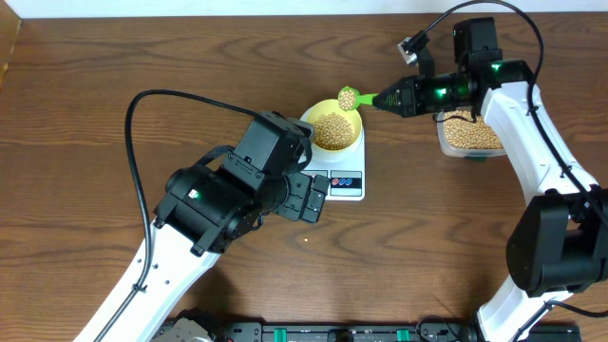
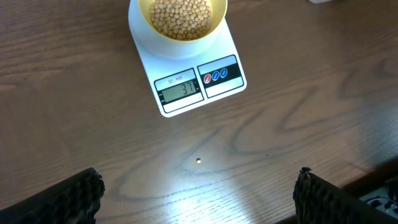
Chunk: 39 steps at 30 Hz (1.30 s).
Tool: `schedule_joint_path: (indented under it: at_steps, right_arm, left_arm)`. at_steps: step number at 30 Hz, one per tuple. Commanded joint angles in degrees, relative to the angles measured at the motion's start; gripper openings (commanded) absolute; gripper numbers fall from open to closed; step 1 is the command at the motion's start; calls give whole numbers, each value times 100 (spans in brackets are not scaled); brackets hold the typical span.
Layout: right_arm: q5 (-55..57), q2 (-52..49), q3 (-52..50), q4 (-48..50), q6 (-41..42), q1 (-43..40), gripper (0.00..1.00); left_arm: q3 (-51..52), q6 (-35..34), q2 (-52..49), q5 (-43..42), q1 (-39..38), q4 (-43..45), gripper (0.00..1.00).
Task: Scoop item into bowl and weigh 50g on scale
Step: 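Move the filled green scoop over the yellow bowl with right gripper, then tip the scoop with the right gripper to pour soybeans into bowl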
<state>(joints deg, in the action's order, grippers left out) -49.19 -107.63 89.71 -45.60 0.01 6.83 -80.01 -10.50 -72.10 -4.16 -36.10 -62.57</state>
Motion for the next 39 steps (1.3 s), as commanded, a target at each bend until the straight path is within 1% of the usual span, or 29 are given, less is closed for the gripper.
schedule_joint_path:
  at_steps: [1, 8, 17, 39]
  right_arm:
    - [284, -37, 184, -122, -247, 81, 2]
    - [885, -37, 487, -507, -350, 334, 2]
    - [1480, -37, 861, -970, -492, 466, 2]
    - [1504, -37, 964, -1071, -553, 684, 2]
  left_arm:
    - [-90, 31, 72, 17, 13, 2, 100]
    - [-90, 31, 72, 17, 13, 2, 100]
    - [-90, 31, 72, 17, 13, 2, 100]
    - [-90, 31, 72, 17, 13, 2, 100]
